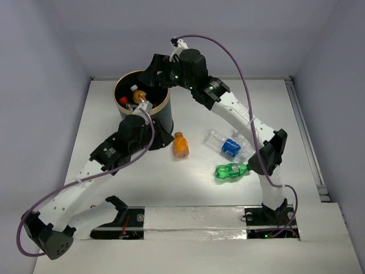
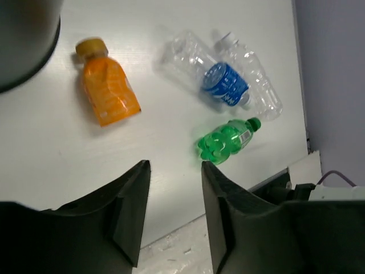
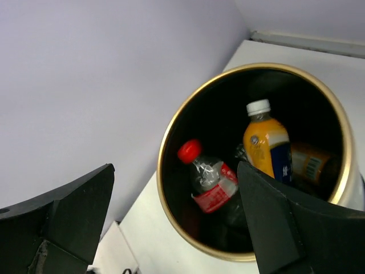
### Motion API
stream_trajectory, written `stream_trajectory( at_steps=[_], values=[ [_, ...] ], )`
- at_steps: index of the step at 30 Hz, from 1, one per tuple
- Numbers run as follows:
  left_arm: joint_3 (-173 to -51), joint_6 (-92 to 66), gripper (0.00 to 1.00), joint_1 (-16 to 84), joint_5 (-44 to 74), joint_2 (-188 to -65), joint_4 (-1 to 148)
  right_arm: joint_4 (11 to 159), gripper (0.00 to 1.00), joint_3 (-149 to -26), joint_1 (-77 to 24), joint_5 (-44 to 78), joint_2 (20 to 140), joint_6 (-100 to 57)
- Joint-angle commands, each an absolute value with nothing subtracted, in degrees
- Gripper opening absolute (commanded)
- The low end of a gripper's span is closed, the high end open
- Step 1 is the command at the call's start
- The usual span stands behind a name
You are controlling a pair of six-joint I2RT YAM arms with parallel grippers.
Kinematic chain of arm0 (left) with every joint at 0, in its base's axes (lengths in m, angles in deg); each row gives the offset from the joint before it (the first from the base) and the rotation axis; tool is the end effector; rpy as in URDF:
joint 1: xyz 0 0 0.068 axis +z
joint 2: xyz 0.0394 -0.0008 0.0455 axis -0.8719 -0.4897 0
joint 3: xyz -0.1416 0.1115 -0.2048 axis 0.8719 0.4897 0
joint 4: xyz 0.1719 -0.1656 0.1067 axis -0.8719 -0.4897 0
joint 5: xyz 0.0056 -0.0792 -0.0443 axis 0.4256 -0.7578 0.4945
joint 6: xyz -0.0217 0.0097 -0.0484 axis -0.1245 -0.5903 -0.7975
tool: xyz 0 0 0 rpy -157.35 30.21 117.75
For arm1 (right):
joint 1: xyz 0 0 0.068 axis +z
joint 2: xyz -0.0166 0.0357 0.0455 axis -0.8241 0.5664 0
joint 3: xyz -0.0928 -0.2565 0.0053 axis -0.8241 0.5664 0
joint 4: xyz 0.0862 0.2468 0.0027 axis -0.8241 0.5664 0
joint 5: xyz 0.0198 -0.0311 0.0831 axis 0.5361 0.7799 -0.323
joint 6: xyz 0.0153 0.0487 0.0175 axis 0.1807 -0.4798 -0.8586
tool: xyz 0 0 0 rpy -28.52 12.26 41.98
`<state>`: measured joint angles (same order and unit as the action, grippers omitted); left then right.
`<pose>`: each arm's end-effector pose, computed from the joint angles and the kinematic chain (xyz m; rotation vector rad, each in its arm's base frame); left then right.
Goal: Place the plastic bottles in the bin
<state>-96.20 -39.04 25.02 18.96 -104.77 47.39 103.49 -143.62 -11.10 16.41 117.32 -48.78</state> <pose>0.1675 -0.1236 0.3580 0.0205 2.0602 -0.9002 0.3389 0.3391 0.4482 -0.2806 1.7896 1.1336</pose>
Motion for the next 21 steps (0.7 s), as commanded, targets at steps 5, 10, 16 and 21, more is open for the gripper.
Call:
stream_trajectory(
  at_steps=[5, 10, 16, 21],
  values=[
    [-93.0, -43.8, 0.71, 18.0, 26.7, -113.9, 51.6, 97.6, 0.60, -125.2, -10.7, 23.8, 98.8, -45.3],
    [-94.3, -43.2, 0.83, 16.3, 30.0, -121.1, 53.0, 96.3, 0.10, -96.6, -10.7, 30.6, 76.6, -46.7],
    [-95.4, -42.7, 0.84, 16.3, 34.3, -129.5, 54.9, 105.3, 0.19, -69.6, -11.7, 32.6, 53.7, -55.3],
    [-96.1, -42.9, 0.86, 16.3, 35.5, -134.0, 58.1, 116.1, 0.70, -58.5, -11.7, 33.5, 43.9, -64.4]
  ],
)
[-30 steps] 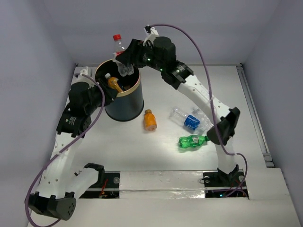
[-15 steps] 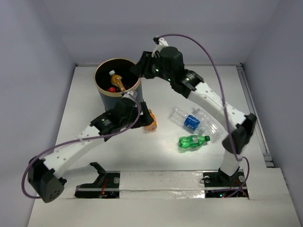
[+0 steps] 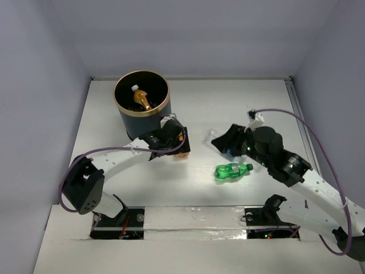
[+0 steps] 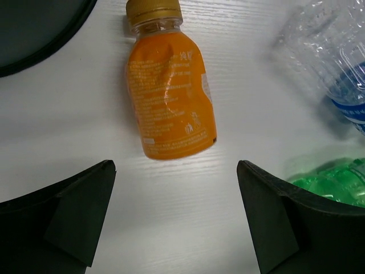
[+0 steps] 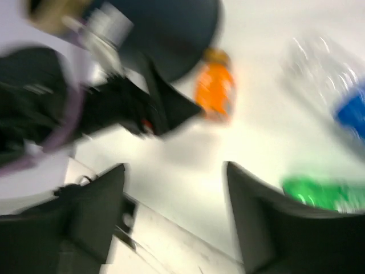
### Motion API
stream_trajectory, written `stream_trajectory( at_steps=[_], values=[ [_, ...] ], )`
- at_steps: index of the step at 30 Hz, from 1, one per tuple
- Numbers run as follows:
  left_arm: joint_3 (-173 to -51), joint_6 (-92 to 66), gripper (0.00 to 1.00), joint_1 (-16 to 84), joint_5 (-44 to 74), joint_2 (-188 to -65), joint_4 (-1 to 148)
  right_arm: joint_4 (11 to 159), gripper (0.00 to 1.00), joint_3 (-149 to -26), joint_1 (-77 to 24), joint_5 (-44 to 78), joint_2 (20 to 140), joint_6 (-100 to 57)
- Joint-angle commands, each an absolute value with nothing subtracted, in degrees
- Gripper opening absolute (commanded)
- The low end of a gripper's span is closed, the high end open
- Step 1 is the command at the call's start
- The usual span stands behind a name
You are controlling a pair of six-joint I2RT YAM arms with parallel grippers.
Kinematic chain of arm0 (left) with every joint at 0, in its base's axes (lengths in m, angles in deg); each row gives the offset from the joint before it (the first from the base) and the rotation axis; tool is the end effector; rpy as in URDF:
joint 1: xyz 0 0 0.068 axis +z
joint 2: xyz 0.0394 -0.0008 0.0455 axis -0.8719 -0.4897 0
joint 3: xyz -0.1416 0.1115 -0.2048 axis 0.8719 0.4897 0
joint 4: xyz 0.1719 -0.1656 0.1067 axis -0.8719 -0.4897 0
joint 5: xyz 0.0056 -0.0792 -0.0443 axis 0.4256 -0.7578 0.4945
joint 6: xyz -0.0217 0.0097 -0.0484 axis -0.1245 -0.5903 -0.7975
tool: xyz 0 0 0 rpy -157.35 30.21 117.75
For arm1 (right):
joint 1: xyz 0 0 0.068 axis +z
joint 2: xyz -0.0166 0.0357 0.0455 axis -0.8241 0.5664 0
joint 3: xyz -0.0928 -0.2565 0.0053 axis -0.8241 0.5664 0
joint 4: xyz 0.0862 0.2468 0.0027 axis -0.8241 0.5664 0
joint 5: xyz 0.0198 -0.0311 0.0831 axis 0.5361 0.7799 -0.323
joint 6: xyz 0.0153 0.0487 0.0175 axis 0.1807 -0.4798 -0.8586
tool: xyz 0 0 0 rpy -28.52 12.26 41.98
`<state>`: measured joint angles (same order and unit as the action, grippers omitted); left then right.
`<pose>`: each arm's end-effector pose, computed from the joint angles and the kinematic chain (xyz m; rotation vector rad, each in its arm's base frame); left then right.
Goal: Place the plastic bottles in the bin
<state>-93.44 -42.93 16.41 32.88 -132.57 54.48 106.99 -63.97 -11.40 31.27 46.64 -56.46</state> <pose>0.2214 -0.2078 0.2360 -0.0232 2.4082 -0.5322 0.1366 0.1268 0.3520 0.0415 1.9980 0.8984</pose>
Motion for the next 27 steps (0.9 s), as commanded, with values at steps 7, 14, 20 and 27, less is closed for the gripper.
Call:
stream_trajectory(
  at_steps=[7, 14, 20, 27],
  values=[
    [-101.4, -41.9, 0.86, 16.3, 36.9, -142.9, 58.9, 127.8, 0.97, -49.7, -11.7, 35.7, 35.4, -77.9],
    [-101.7, -40.5, 0.86, 16.3, 37.8, -145.7, 59.4, 136.9, 0.99, -48.2, -11.7, 38.1, 30.9, -83.6],
    [-100.2, -39.7, 0.81, 16.8, 38.3, -148.2, 61.2, 133.3, 1.00, -45.6, -11.7, 35.9, 35.0, -84.5],
    [-98.4, -38.8, 0.53, 16.8, 35.6, -148.4, 63.9, 130.1, 1.00, -48.0, -11.7, 39.7, 43.7, -86.4]
  ],
)
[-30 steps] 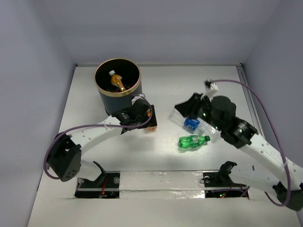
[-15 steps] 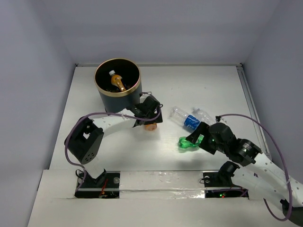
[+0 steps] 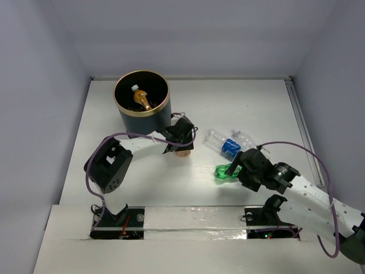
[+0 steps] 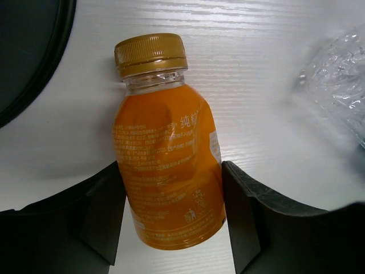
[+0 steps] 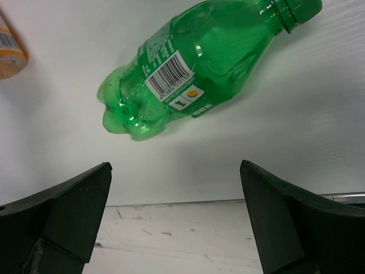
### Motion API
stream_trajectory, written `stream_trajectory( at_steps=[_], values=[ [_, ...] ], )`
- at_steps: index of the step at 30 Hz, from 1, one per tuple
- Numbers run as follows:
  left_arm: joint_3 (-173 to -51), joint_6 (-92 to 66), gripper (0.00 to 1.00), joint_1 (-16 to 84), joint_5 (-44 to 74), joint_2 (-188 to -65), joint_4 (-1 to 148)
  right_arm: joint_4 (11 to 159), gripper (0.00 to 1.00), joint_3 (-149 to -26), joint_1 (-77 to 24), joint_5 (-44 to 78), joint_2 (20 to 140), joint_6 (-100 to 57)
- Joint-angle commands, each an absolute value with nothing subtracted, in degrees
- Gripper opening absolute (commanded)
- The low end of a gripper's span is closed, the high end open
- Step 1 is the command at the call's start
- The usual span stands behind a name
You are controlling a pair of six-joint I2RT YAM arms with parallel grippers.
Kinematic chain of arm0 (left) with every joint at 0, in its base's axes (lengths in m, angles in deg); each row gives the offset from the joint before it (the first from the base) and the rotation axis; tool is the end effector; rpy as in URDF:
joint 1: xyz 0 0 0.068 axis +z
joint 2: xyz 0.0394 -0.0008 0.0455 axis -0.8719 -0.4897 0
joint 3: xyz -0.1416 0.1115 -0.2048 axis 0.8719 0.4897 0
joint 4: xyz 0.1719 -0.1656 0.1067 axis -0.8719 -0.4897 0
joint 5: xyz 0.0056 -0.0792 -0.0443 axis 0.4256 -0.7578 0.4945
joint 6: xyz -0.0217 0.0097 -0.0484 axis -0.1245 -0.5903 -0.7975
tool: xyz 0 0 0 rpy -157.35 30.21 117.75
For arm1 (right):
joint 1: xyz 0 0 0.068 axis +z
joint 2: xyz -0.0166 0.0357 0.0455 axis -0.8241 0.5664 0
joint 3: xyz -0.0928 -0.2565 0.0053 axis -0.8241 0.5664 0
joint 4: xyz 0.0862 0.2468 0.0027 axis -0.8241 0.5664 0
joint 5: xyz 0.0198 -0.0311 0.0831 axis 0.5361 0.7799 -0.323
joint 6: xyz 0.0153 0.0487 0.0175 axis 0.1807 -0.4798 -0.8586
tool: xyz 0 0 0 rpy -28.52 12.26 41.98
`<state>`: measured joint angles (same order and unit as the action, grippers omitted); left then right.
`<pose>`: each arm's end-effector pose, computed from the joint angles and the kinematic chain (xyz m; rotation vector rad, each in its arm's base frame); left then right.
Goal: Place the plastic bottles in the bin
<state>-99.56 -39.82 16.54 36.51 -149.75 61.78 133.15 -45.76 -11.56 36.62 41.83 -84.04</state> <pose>0.2644 -0.2454 0.1853 0.0182 2.4305 -0.3929 0.1029 0.0890 0.2210 0.6557 2.5458 0.4800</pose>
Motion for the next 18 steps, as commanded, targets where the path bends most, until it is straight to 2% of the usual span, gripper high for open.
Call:
stream_trajectory(
  at_steps=[1, 3, 10, 18],
  values=[
    [-97.1, -38.9, 0.50, 16.8, 34.3, -147.8, 64.3, 129.5, 1.00, -48.1, -11.7, 39.5, 44.3, -86.7],
    [-95.4, -39.4, 0.45, 16.8, 33.4, -145.6, 65.0, 128.7, 1.00, -48.0, -11.7, 39.9, 45.2, -88.0],
    [-90.3, -38.8, 0.40, 14.2, 29.6, -135.9, 63.0, 127.7, 0.99, -49.3, -13.0, 42.3, 52.6, -90.1],
    [-92.5, -38.8, 0.40, 11.5, 27.6, -118.1, 57.7, 126.2, 0.95, -51.7, -17.2, 43.9, 58.4, -91.2]
  ],
)
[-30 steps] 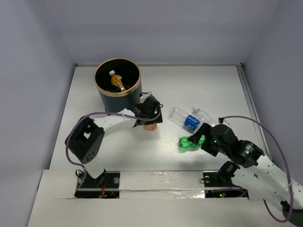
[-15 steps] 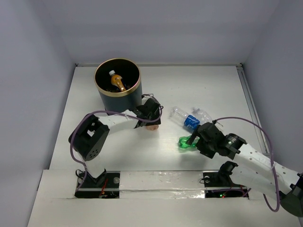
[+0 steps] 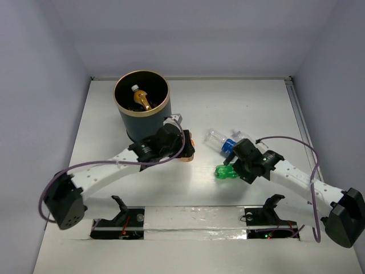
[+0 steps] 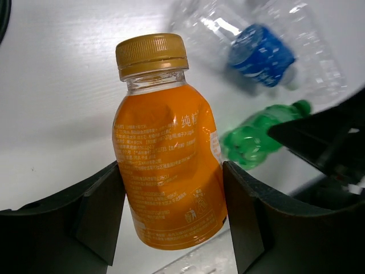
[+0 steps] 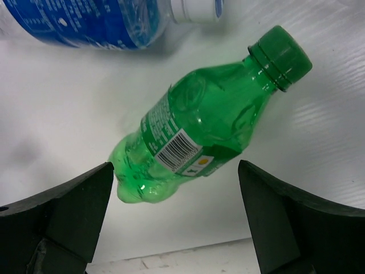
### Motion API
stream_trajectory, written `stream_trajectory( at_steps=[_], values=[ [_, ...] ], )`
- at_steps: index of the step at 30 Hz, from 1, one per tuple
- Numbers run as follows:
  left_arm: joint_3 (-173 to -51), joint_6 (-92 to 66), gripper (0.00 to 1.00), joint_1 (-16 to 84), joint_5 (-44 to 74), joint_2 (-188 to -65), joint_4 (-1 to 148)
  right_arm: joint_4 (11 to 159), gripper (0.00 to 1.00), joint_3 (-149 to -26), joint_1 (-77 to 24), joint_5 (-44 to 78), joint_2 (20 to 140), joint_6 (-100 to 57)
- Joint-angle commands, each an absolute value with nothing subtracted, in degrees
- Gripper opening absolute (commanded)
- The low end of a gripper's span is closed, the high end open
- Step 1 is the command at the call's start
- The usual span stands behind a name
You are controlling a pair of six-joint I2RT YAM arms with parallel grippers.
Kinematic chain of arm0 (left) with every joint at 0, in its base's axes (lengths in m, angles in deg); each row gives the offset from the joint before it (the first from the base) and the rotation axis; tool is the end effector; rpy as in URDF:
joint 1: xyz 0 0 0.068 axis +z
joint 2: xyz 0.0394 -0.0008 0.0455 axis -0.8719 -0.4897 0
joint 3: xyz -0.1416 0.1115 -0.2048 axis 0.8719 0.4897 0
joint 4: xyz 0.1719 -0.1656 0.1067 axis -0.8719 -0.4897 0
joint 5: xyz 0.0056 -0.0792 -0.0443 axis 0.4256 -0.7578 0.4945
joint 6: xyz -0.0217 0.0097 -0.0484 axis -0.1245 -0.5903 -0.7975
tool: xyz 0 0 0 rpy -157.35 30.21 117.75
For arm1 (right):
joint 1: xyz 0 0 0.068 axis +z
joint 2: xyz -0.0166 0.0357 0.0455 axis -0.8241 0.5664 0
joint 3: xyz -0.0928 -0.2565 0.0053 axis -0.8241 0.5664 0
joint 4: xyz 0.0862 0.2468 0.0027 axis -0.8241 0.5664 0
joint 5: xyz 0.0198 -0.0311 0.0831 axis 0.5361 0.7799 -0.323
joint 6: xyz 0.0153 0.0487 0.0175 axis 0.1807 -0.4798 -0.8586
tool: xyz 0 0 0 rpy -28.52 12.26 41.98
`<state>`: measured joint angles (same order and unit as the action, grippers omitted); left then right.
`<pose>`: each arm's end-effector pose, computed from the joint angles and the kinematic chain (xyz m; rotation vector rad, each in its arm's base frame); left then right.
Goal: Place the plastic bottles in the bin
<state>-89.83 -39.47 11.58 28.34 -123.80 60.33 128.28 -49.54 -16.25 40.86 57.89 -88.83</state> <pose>0.1871 -0.2115 0.2654 0.1680 2.2620 -0.7602 0.1449 0.1056 0.2074 0.8785 2.5161 0.2791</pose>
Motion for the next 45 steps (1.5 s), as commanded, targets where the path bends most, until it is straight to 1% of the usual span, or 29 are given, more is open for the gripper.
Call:
stream_trajectory(
  at_steps=[1, 6, 10, 13, 15, 17, 18, 21, 22, 26, 30, 31, 32, 35, 38, 39, 40, 42, 43, 44, 45],
  values=[
    [-94.6, -38.7, 0.40, 11.5, 28.0, -117.1, 56.6, 125.8, 0.95, -51.1, -17.2, 43.7, 58.4, -91.6],
    [-102.2, -35.3, 0.40, 11.5, 30.2, -112.8, 49.7, 123.0, 0.95, -48.0, -17.7, 40.4, 60.5, -93.6],
    [-109.8, -31.7, 0.40, 11.5, 34.7, -111.8, 46.2, 121.8, 0.95, -46.7, -17.7, 36.8, 61.7, -93.9],
    [-119.8, -27.3, 0.40, 11.5, 40.1, -113.4, 45.3, 120.2, 0.95, -45.2, -17.7, 33.8, 61.9, -93.8],
    [-124.2, -24.8, 0.40, 13.2, 43.0, -116.0, 45.4, 117.8, 0.94, -43.7, -17.7, 30.7, 62.6, -93.0],
    [-129.2, -21.6, 0.40, 15.5, 44.9, -117.7, 46.6, 115.8, 0.91, -43.5, -17.7, 27.0, 63.4, -92.5],
    [-130.2, -21.0, 0.40, 19.1, 44.5, -118.7, 48.1, 116.1, 0.89, -44.2, -17.7, 26.5, 63.9, -91.5],
    [-130.5, -20.5, 0.40, 27.2, 39.5, -120.5, 51.3, 118.3, 0.83, -46.0, -17.2, 28.0, 63.2, -89.8],
    [-130.4, -20.6, 0.40, 32.9, 35.9, -121.2, 52.5, 118.9, 0.78, -46.5, -17.2, 28.3, 62.2, -89.6],
    [-130.0, -21.1, 0.40, 42.3, 30.5, -125.8, 53.5, 118.3, 0.67, -46.4, -16.0, 26.5, 59.7, -89.5],
    [-127.2, -21.4, 0.40, 45.3, 29.2, -128.3, 55.8, 120.6, 0.65, -47.9, -13.1, 26.8, 54.1, -90.5],
    [-126.1, -21.2, 0.40, 45.3, 29.7, -128.6, 56.8, 123.0, 0.65, -48.6, -13.1, 28.7, 52.9, -90.4],
    [-125.6, -21.1, 0.40, 45.3, 29.8, -129.0, 57.3, 124.4, 0.64, -49.7, -12.6, 29.9, 50.6, -90.2],
    [-125.0, -21.5, 0.42, 45.8, 30.0, -130.8, 56.9, 126.8, 0.63, -54.3, -12.6, 30.9, 48.9, -87.3],
    [-122.7, -22.5, 0.63, 45.8, 29.8, -130.5, 56.9, 128.4, 0.63, -59.8, -12.6, 31.6, 50.4, -83.8],
    [-122.3, -22.7, 0.75, 45.8, 30.0, -129.9, 56.9, 128.5, 0.64, -61.6, -12.1, 32.1, 51.9, -81.1],
    [-122.1, -22.7, 0.80, 45.8, 30.2, -129.5, 56.9, 128.3, 0.63, -65.9, -12.1, 32.5, 53.0, -79.7],
    [-122.6, -22.5, 0.88, 45.8, 30.6, -128.8, 55.7, 127.3, 0.64, -71.3, -12.1, 33.6, 55.7, -74.6],
    [-123.1, -22.4, 0.88, 45.8, 30.6, -128.6, 55.2, 125.8, 0.64, -74.4, -12.1, 33.7, 59.4, -73.0],
    [-124.2, -22.4, 0.88, 45.8, 30.6, -128.3, 54.8, 125.0, 0.64, -80.9, -12.1, 33.7, 61.6, -71.0],
    [-124.8, -22.6, 0.88, 45.8, 30.6, -127.5, 54.1, 123.0, 0.64, -84.6, -12.1, 33.6, 63.9, -66.8]
  ],
)
